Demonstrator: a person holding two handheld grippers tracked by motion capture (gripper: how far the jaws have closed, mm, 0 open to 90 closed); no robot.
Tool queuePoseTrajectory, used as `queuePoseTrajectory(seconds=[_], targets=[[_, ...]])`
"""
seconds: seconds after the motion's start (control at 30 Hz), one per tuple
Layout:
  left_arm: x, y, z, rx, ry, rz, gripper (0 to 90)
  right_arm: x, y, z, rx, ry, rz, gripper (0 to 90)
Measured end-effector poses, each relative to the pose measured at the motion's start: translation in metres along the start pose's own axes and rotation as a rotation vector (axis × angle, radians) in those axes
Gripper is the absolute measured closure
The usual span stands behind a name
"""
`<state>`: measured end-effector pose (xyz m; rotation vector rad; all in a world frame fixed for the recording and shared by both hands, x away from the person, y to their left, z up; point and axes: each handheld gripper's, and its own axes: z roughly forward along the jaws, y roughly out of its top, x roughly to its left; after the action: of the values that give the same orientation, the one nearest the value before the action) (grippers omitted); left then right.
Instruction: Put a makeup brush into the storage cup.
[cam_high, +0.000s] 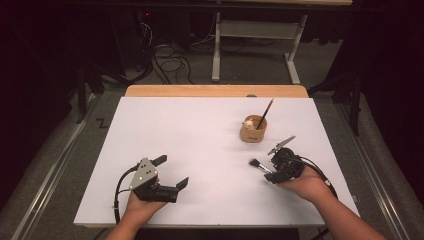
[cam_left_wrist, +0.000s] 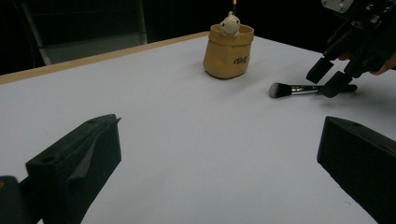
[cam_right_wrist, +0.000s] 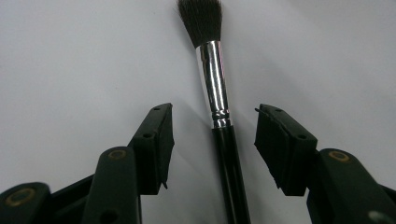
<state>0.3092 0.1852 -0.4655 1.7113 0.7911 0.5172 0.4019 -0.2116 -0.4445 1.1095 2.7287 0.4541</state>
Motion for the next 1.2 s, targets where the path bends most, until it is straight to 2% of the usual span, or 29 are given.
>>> queuePoseTrajectory(seconds=[0.43,0.67,0.93,1.0,1.1,1.2], targets=[[0.0,0.0,0.0,0.002,0.002,0.0,0.4,0.0,0.009,-0.001,0.033,0.002,-0.025,51.2],[0.0,0.0,0.0,0.0,0.002,-0.001,0.4,-0.003,0.012,-0.001,0.06,0.019,-0.025,54.4],[0.001,0.0,0.0,0.001,0.003,-0.001,0.4,-0.004,0.014,0.002,0.085,0.027,-0.035,59.7],[0.0,0.0,0.0,0.001,0.002,-0.001,0.4,-0.004,0.015,0.003,0.089,0.024,-0.052,61.3],[0.001,0.0,0.0,0.0,0.003,-0.001,0.4,-0.003,0.015,0.004,0.093,0.028,-0.038,63.5],[0.001,0.0,0.0,0.0,0.003,-0.001,0.4,-0.004,0.016,0.005,0.094,0.028,-0.06,65.5]])
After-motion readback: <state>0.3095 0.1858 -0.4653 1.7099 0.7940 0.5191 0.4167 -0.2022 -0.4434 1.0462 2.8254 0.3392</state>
